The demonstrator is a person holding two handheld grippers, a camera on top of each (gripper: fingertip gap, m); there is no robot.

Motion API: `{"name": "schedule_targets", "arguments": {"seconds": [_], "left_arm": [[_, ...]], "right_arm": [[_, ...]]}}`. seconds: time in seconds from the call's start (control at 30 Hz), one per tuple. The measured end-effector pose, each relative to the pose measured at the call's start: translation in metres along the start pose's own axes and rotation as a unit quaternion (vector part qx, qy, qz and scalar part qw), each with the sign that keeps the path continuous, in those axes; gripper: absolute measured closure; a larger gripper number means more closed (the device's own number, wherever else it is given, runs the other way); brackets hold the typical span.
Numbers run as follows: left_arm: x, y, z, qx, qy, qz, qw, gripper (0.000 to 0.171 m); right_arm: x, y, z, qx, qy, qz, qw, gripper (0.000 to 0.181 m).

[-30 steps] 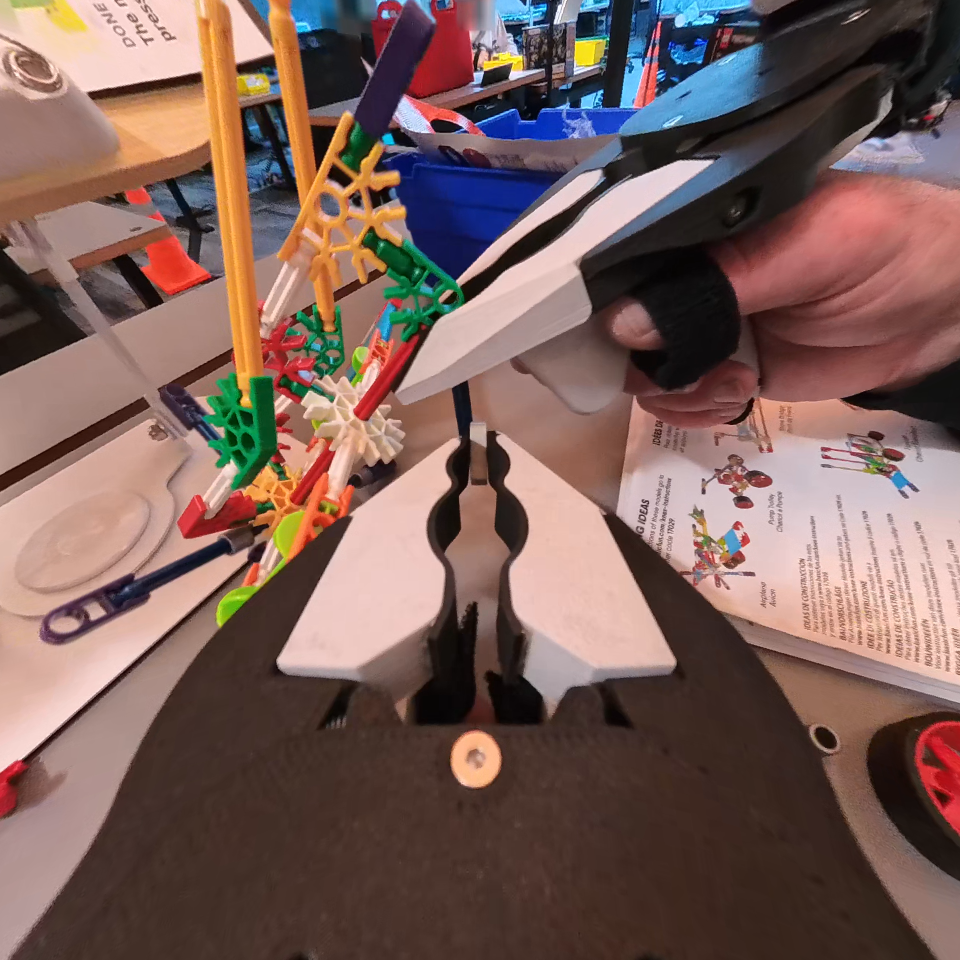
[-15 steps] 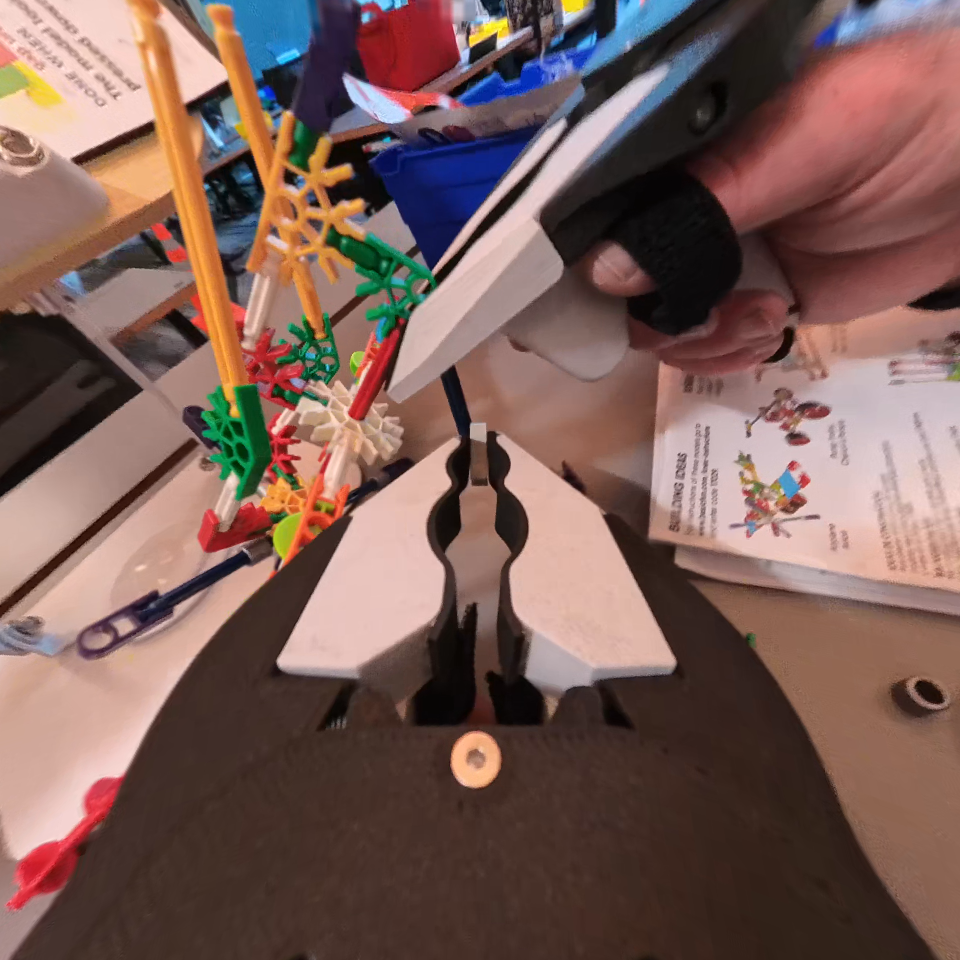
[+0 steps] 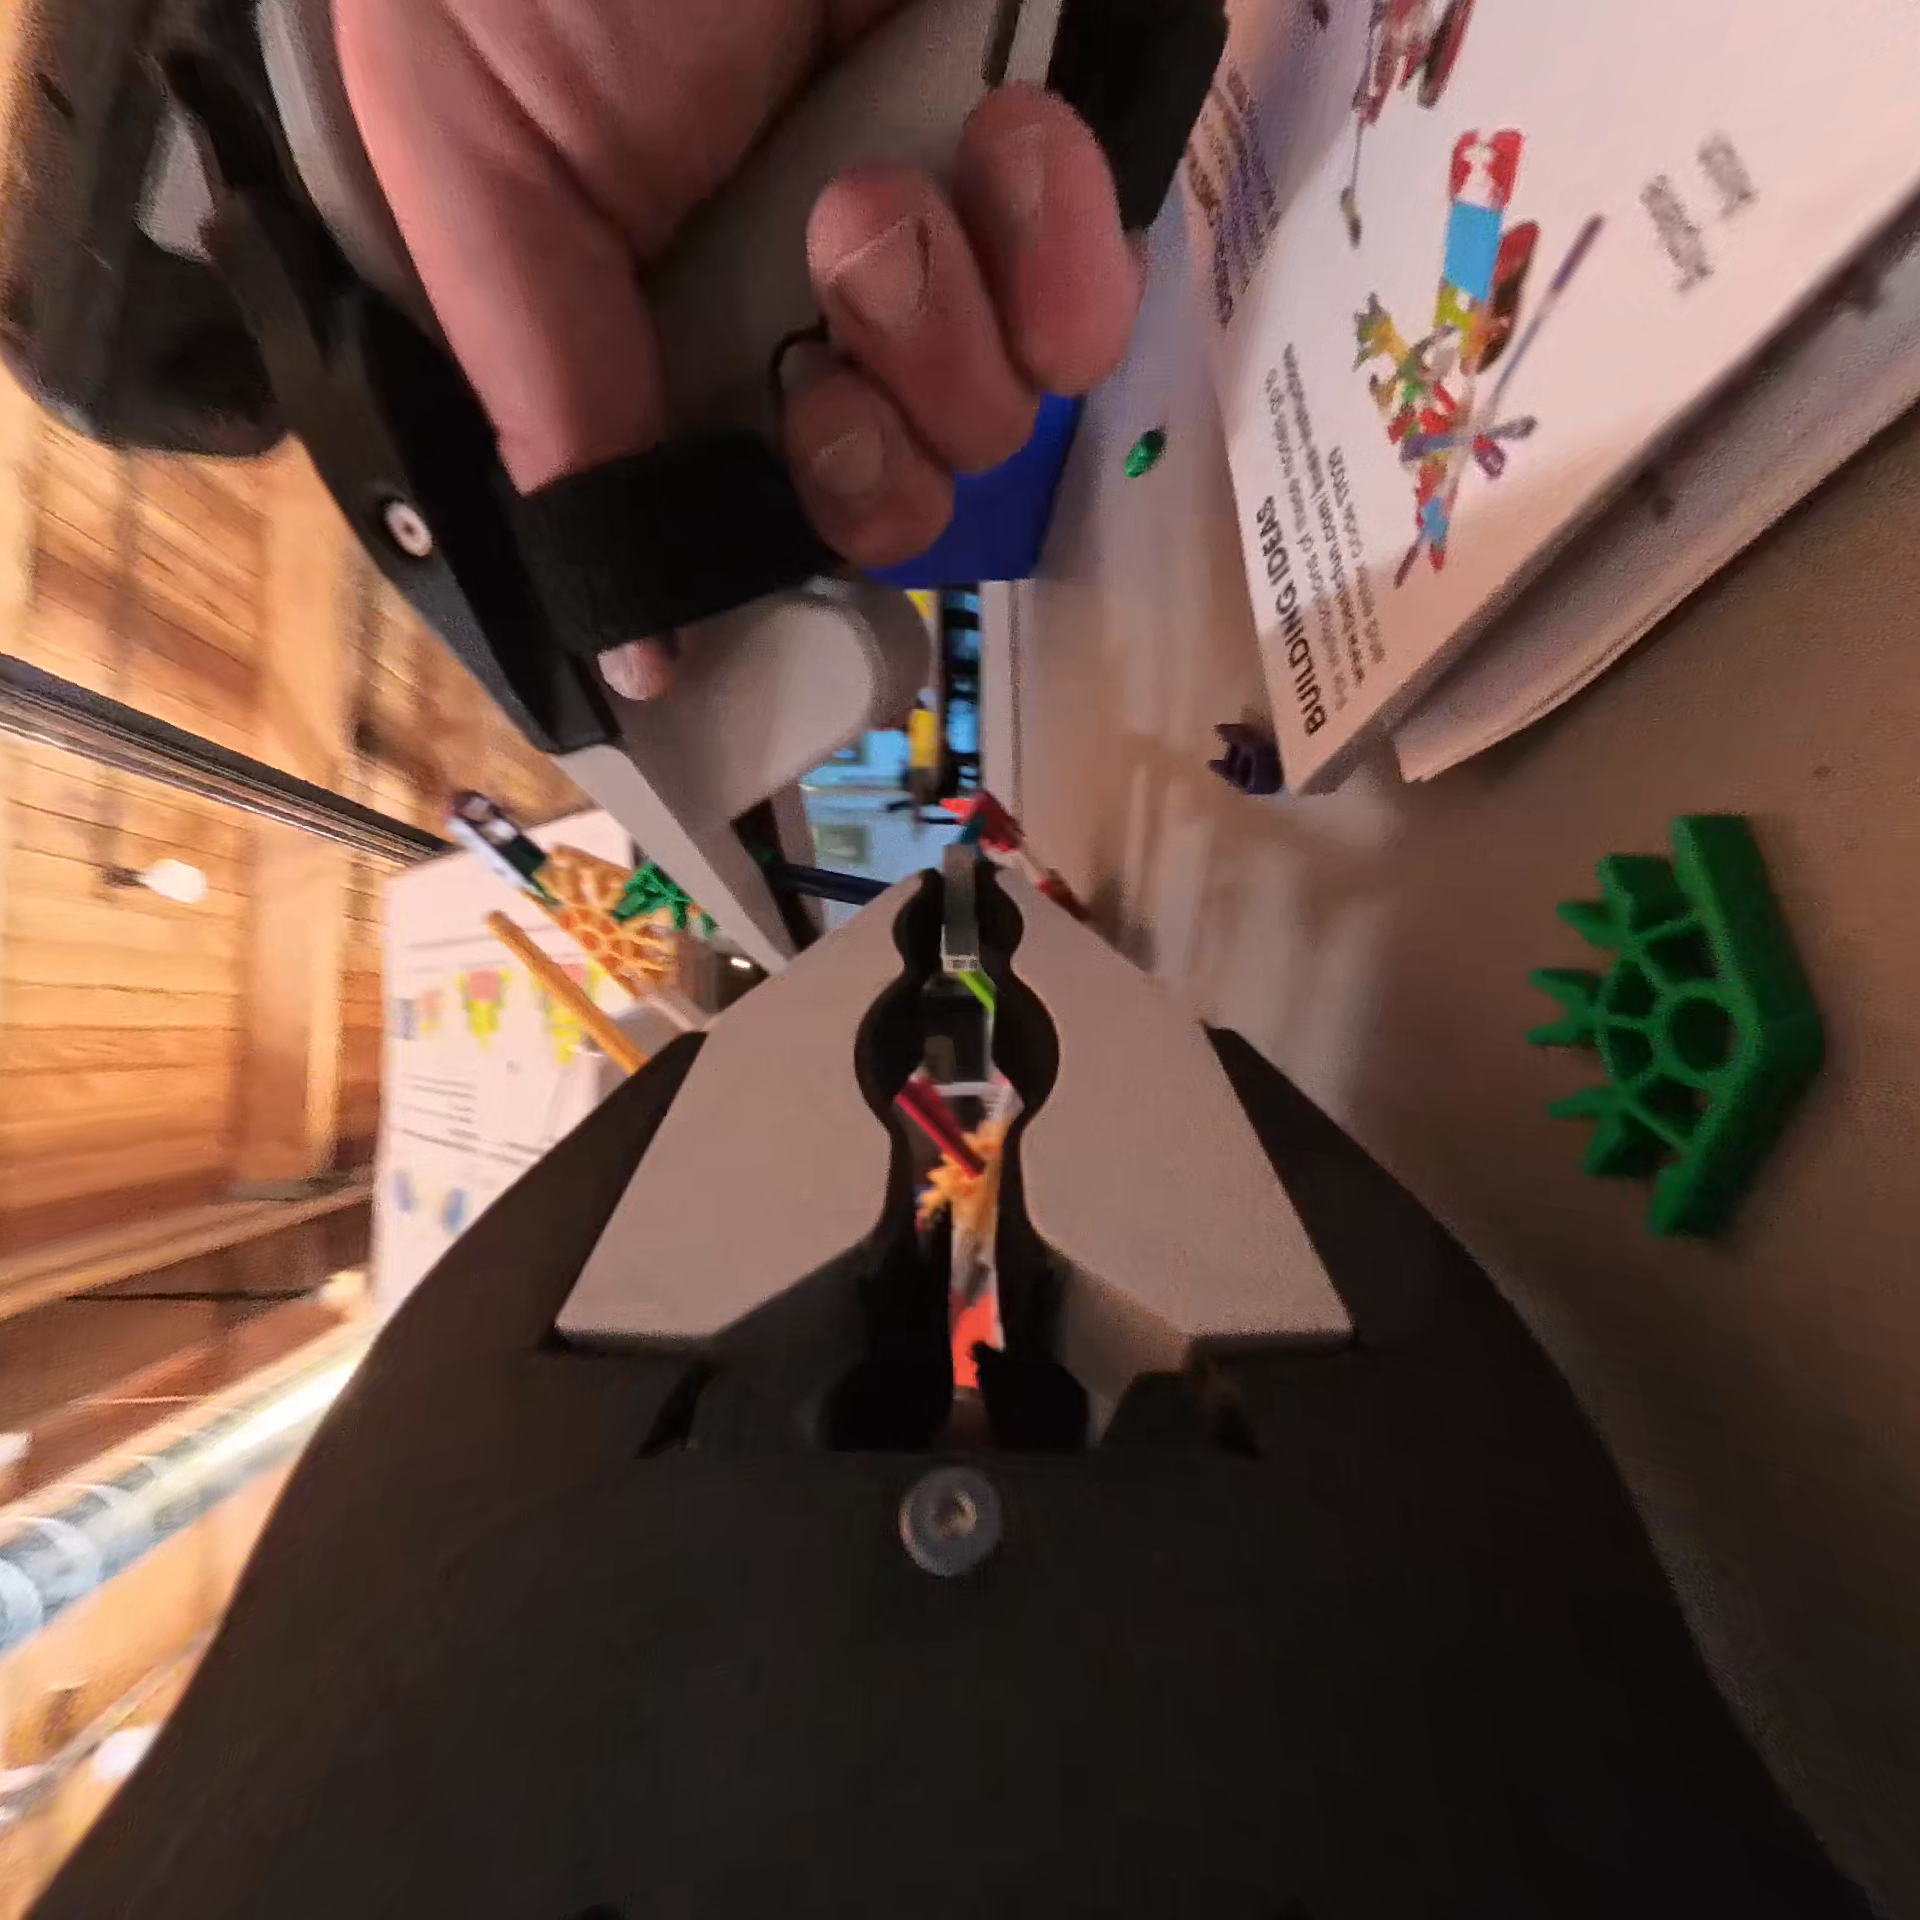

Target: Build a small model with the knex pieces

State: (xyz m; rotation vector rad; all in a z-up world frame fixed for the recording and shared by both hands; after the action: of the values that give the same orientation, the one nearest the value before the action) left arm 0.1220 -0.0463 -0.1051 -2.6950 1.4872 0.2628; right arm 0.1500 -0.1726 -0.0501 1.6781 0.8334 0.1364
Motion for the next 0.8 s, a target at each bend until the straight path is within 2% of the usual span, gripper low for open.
{"name": "schedule_targets", "arguments": {"seconds": [0.07,0.17,0.3,0.43,0.5,0.6,0.7,0.8], "left_arm": [[0.001,-0.001,0.002,0.043,0.019,-0.001,0.999,0.168],[0.004,0.001,0.013,0.080,0.005,-0.002,0.997,0.168],[0.004,0.005,0.016,0.074,-0.024,0.005,0.997,0.168],[-0.001,0.000,0.022,0.017,-0.115,0.005,0.993,0.168],[-0.006,-0.001,0.022,-0.016,-0.153,0.012,0.988,0.159],[-0.011,-0.008,0.017,-0.106,-0.209,-0.014,0.972,0.152],[-0.016,-0.008,0.013,-0.156,-0.235,-0.015,0.959,0.148],[-0.017,-0.008,0.008,-0.226,-0.254,-0.051,0.939,0.144]], "right_arm": [[0.000,-0.001,0.001,0.003,0.005,-0.003,1.000,0.178],[0.000,-0.001,0.001,0.004,0.010,-0.006,1.000,0.178],[0.000,-0.001,0.000,-0.001,0.013,-0.011,1.000,0.178],[0.000,-0.001,0.001,0.000,0.015,-0.012,1.000,0.178],[0.000,-0.001,0.001,-0.001,0.016,-0.013,1.000,0.178],[0.000,-0.001,0.002,-0.001,0.016,-0.014,1.000,0.179],[0.001,-0.001,0.002,-0.004,0.015,-0.015,1.000,0.178],[0.001,-0.001,0.002,-0.003,0.015,-0.014,1.000,0.179]]}}
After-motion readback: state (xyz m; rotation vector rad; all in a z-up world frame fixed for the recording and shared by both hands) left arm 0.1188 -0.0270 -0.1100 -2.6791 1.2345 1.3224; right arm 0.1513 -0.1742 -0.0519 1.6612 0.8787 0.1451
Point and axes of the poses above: each gripper's, where its closed fingertips meet, x out along the fingers, y out of its top, z = x × y across the jaws, the point moved 9 cm from there along -x, back along the fingers, and after that the axes turned 6 degrees about -y, right-handed, at the moved point
